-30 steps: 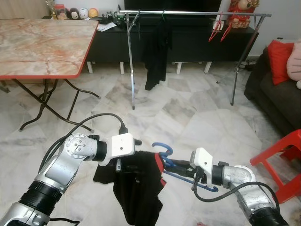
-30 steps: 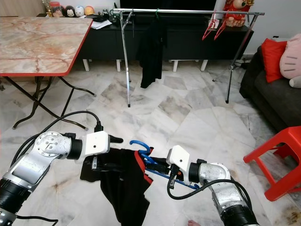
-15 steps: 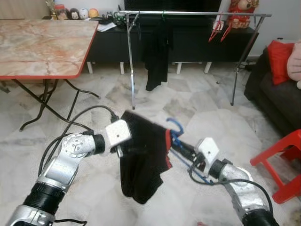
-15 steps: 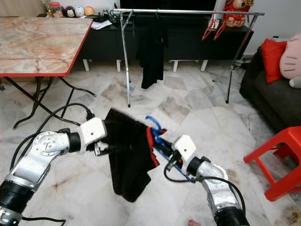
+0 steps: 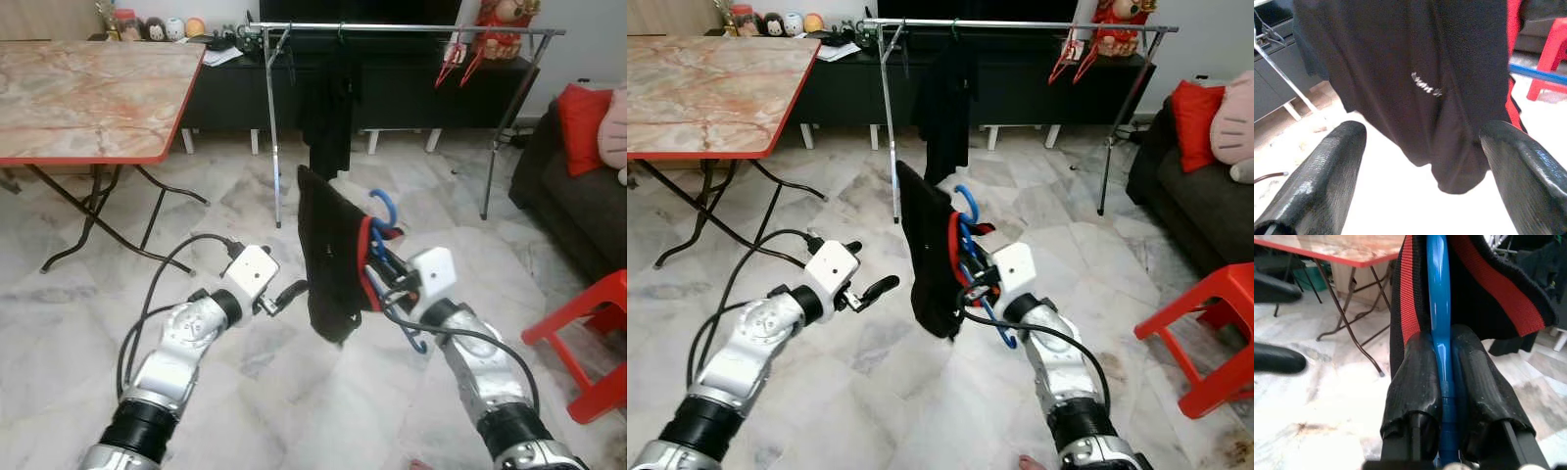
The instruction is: Hang hanger
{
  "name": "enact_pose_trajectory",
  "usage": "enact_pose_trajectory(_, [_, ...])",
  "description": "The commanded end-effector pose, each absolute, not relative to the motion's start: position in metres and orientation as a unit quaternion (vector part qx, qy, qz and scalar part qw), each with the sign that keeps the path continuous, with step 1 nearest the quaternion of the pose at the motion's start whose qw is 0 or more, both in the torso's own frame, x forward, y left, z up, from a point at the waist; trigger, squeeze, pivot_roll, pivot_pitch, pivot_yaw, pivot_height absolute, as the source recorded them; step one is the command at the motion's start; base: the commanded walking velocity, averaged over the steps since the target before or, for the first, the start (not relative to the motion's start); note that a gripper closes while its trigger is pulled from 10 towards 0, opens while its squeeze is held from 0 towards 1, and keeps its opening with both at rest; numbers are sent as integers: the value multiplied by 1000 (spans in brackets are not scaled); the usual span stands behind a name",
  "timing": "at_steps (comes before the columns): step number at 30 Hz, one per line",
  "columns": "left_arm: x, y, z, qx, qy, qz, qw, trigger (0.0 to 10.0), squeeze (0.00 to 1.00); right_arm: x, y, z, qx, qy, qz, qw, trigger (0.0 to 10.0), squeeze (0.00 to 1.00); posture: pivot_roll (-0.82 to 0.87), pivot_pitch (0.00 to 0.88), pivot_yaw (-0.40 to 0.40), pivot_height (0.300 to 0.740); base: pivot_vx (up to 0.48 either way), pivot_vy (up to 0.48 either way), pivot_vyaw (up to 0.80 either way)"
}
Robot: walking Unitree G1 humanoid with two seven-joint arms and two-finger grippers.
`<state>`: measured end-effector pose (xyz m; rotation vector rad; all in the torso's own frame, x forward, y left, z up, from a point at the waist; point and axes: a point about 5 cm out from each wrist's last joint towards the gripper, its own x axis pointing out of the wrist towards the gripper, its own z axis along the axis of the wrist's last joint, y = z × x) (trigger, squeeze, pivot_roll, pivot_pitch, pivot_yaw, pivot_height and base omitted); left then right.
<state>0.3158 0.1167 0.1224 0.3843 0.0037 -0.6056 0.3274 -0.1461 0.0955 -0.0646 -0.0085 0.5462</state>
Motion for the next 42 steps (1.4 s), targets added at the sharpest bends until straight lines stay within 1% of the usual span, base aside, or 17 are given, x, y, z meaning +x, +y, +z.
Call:
enact_pose_trajectory(1, [317, 117, 119, 182, 6, -278, 943, 10000, 0, 335, -138, 120, -26, -52, 283, 957, 0, 0, -26, 0, -73, 740, 0, 0, 0])
enact_pose_trajectory(7, [316, 111, 115, 172, 9, -274, 946, 10000, 0, 338, -132, 130, -23, -66, 290, 954, 0, 0, -26, 0, -73, 740, 0, 0, 0])
enact_pose_trajectory(13, [321, 112, 115, 156, 15, -257, 954, 10000, 0, 342, -125, 142, -23, -79, 308, 948, 0, 0, -23, 0, -81, 740, 0, 0, 0])
enact_pose_trajectory(17, [326, 114, 115, 151, 19, -241, 959, 10000, 0, 340, -118, 146, -21, -79, 340, 937, 0, 0, -21, 0, -89, 740, 0, 0, 0])
enact_pose_trajectory(28, [332, 115, 109, 157, 35, -221, 962, 10000, 0, 332, -113, 143, -8, -67, 373, 925, 0, 0, -21, 0, -95, 740, 0, 0, 0])
enact_pose_trajectory(30, [333, 116, 107, 157, 40, -215, 963, 10000, 0, 330, -110, 145, -7, -68, 390, 918, 0, 0, -23, 0, -99, 740, 0, 0, 0])
enact_pose_trajectory(35, [335, 115, 105, 157, 46, -214, 963, 10000, 0, 328, -106, 146, -4, -64, 406, 912, 0, 0, -26, 0, -100, 740, 0, 0, 0])
enact_pose_trajectory(36, [337, 117, 103, 159, 48, -201, 965, 10000, 0, 326, -104, 145, 1, -61, 417, 907, 0, 0, -30, 0, -100, 740, 0, 0, 0])
enact_pose_trajectory(39, [339, 120, 103, 160, 51, -182, 969, 10000, 0, 323, -102, 145, 4, -58, 424, 904, 0, 0, -30, 0, -100, 740, 0, 0, 0])
enact_pose_trajectory(40, [339, 120, 102, 158, 52, -178, 970, 9529, 0, 322, -102, 144, 5, -58, 424, 904, 0, 0, -30, 0, -100, 740, 0, 0, 0])
enact_pose_trajectory(41, [340, 121, 102, 158, 53, -175, 971, 8706, 0, 322, -103, 144, 6, -58, 424, 904, 0, 0, -30, 0, -100, 740, 0, 0, 0])
enact_pose_trajectory(42, [340, 122, 102, 158, 54, -169, 971, 1137, 0, 322, -103, 144, 6, -58, 424, 904, 0, 0, -28, 0, -102, 740, 0, 0, 0])
